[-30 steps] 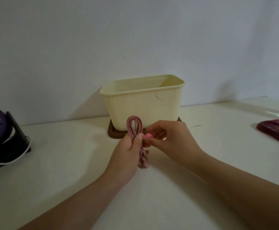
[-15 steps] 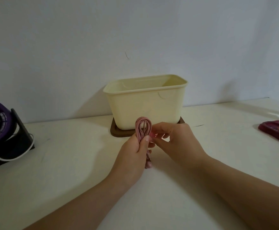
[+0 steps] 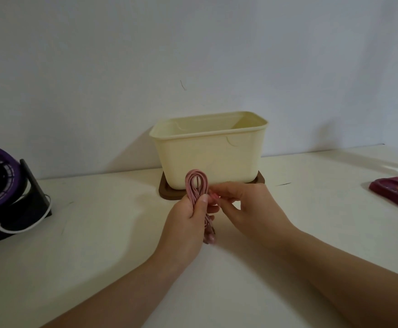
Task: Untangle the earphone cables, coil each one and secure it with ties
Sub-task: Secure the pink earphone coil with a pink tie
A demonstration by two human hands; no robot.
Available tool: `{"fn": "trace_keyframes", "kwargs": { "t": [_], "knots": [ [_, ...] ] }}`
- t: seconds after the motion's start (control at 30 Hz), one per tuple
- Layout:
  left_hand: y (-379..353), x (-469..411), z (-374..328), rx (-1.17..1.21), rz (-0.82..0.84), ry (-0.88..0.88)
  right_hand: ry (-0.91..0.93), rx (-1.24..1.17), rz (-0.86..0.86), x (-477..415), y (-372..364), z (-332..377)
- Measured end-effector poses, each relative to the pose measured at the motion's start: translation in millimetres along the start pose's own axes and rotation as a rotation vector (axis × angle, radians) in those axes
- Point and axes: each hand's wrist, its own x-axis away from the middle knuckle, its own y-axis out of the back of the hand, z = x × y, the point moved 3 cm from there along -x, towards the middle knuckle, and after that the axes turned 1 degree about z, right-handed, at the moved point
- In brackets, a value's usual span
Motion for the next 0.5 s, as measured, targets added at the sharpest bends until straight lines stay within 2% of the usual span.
{"fn": "trace_keyframes", "kwargs": {
  "t": [0.13,0.5],
  "knots": [
    [-1.6,-0.3,-1.0,0.057,0.008,-0.001,0.023,0.033,-0.035,-0.6,-0.2,2.2],
    [-3.7,4.2,-7.2,0.024,0.037,-0.119,-0.202,-0.073,-0.031,-3.3,1.4,-7.7]
  ]
}}
